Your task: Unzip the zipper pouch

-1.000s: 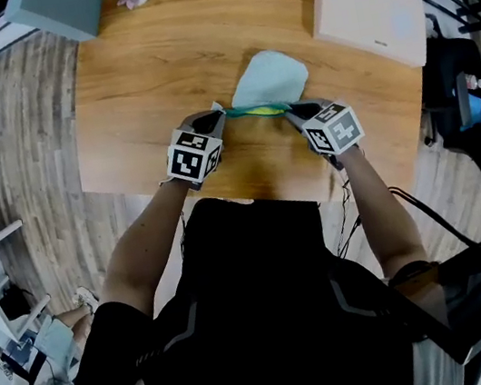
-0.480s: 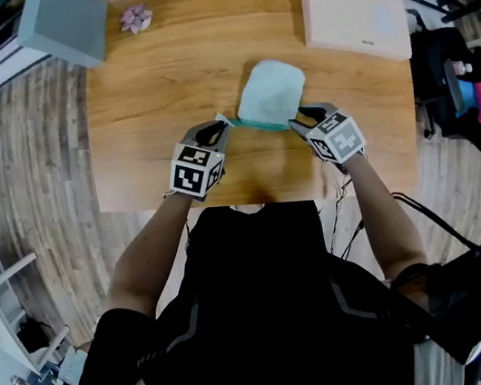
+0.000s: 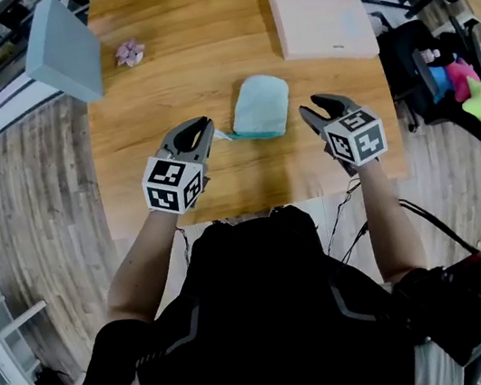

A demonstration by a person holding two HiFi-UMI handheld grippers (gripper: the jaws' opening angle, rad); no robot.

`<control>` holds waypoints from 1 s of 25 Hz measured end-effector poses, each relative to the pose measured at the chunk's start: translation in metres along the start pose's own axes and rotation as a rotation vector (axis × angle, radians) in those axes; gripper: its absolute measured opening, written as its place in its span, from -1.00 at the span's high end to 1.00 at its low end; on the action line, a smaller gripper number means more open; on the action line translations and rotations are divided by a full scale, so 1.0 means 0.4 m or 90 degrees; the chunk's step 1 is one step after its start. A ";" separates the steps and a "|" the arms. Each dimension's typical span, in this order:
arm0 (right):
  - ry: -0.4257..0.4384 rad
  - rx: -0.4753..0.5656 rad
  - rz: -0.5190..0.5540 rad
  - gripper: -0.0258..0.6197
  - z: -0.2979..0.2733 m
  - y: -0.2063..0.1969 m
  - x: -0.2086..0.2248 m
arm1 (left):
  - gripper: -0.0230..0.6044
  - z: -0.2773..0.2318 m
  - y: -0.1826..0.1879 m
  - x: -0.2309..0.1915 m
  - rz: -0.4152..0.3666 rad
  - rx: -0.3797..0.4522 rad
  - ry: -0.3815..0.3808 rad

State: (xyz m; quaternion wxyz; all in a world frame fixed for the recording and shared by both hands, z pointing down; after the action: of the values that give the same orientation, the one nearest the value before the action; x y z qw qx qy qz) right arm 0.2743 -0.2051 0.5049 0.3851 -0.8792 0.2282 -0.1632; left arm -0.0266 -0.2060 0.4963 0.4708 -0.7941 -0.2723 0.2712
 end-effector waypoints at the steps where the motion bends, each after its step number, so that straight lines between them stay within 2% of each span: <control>1: -0.010 0.022 -0.003 0.44 0.027 0.022 -0.002 | 0.81 0.009 0.026 -0.001 -0.011 0.015 0.002; 9: -0.052 0.165 0.011 0.49 0.212 0.180 -0.048 | 0.81 0.097 0.213 -0.002 -0.062 0.109 0.022; 13: -0.071 0.222 0.036 0.48 0.301 0.237 -0.076 | 0.81 0.157 0.302 0.011 -0.038 0.205 -0.014; 15: -0.077 0.265 0.038 0.48 0.343 0.278 -0.084 | 0.82 0.185 0.356 0.012 -0.040 0.240 -0.007; 17: -0.074 0.306 0.041 0.54 0.386 0.316 -0.102 | 0.82 0.213 0.402 0.019 -0.056 0.245 0.010; 21: -0.054 0.363 0.047 0.65 0.450 0.371 -0.135 | 0.82 0.261 0.465 0.041 -0.083 0.263 -0.013; 25: -0.067 0.380 0.071 0.83 0.469 0.400 -0.146 | 0.83 0.292 0.490 0.051 -0.070 0.274 0.016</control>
State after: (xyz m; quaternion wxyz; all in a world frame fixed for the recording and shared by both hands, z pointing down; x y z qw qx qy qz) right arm 0.2678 -0.1573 0.2563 0.6463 -0.7202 0.1982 -0.1561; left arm -0.0577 -0.2018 0.2692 0.6466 -0.6627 -0.2454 0.2871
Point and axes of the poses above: the fingertips, and each gripper's own axes: z backward along the fingers, x to its right, y out of its top, the point moved 8 cm from there along z, backward along the fingers, and after that the axes turned 2 degrees about x, right-handed, at the moved point
